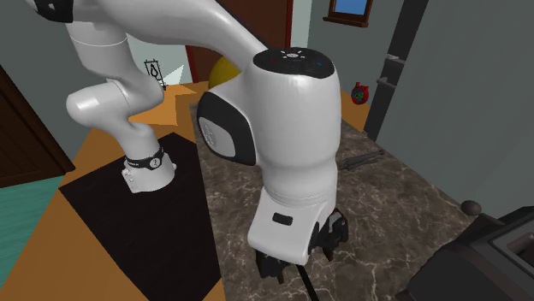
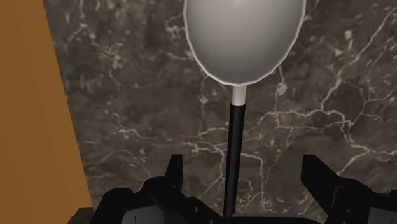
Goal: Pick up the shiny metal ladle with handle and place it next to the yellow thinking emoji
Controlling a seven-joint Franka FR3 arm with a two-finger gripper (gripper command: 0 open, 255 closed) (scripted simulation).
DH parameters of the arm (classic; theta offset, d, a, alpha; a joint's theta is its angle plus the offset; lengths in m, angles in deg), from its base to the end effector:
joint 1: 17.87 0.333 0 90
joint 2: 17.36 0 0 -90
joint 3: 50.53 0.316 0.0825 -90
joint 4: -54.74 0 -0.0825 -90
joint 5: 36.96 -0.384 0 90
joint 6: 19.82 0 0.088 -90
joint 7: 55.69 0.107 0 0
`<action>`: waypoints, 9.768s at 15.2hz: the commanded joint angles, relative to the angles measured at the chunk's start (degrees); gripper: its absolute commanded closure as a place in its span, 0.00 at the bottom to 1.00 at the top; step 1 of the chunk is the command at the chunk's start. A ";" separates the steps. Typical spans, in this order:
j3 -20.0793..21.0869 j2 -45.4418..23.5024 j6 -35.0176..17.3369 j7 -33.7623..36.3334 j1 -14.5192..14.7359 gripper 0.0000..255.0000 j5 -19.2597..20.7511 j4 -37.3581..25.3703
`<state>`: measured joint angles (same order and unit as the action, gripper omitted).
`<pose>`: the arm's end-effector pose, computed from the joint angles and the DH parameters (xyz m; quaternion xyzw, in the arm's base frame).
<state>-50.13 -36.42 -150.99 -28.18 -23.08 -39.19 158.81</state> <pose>0.6477 -0.0540 0.3703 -0.9546 0.2891 -0.0654 0.0301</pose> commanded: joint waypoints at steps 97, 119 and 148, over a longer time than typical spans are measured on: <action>2.58 5.97 42.62 10.83 6.75 1.00 2.51 -37.01; 14.41 9.06 42.49 39.81 24.70 1.00 8.57 -32.63; 14.47 13.46 19.99 42.02 24.38 1.00 7.83 -5.76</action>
<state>-35.65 -22.77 -130.24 13.77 1.31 -31.43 152.52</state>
